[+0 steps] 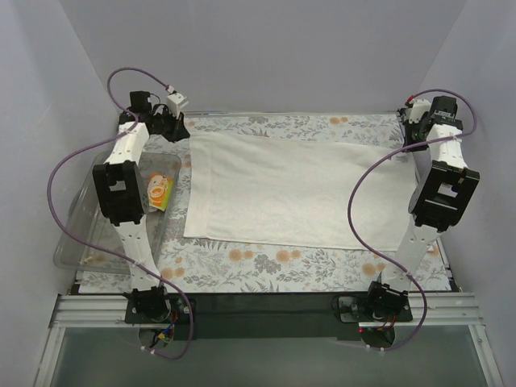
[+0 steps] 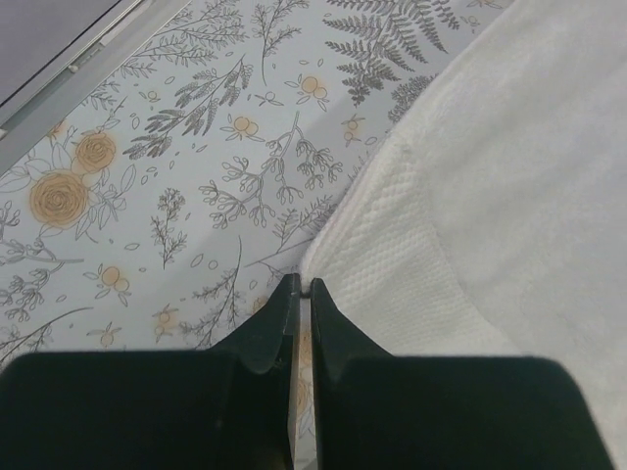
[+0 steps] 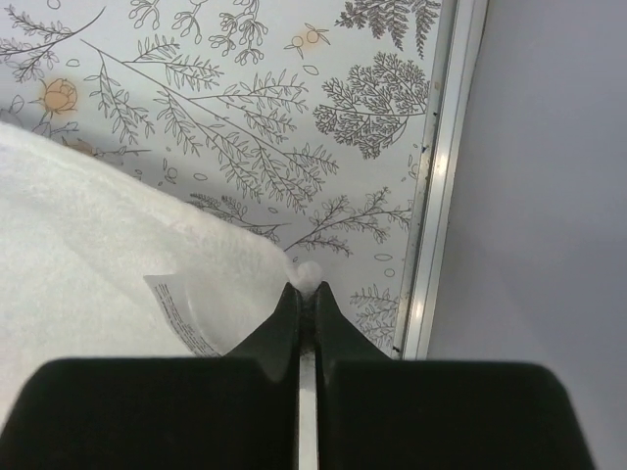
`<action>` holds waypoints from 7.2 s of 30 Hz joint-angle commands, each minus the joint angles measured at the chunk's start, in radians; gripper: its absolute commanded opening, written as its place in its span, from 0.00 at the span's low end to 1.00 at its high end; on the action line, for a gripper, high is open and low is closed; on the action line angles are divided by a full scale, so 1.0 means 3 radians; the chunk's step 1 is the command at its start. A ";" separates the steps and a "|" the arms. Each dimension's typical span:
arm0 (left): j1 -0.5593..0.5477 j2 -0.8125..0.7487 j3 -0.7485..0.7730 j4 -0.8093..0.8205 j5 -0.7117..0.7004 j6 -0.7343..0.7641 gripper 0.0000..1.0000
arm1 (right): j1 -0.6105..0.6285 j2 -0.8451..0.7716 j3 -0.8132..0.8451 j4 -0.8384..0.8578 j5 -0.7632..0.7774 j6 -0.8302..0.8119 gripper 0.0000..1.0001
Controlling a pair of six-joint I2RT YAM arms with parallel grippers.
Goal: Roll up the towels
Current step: Fold the towel
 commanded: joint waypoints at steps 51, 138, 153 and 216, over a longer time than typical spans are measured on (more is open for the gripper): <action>0.0177 -0.2417 -0.2640 -0.1791 -0.0392 0.2901 0.00 | -0.0537 -0.1810 -0.2318 -0.0097 0.0137 -0.1598 0.01; -0.0201 -0.1993 -0.1526 -0.1403 -0.0259 0.2068 0.00 | -0.0987 -0.1596 -0.1658 -0.0429 -0.0149 -0.2079 0.01; -0.0191 -0.2468 -0.2767 -0.1439 -0.0545 0.2804 0.00 | -0.0992 -0.1785 -0.2363 -0.0363 -0.0017 -0.2544 0.01; -0.0978 -0.1543 -0.3309 -0.1015 -0.1153 0.1516 0.03 | -0.1007 -0.1963 -0.2185 -0.0608 0.0055 -0.2564 0.01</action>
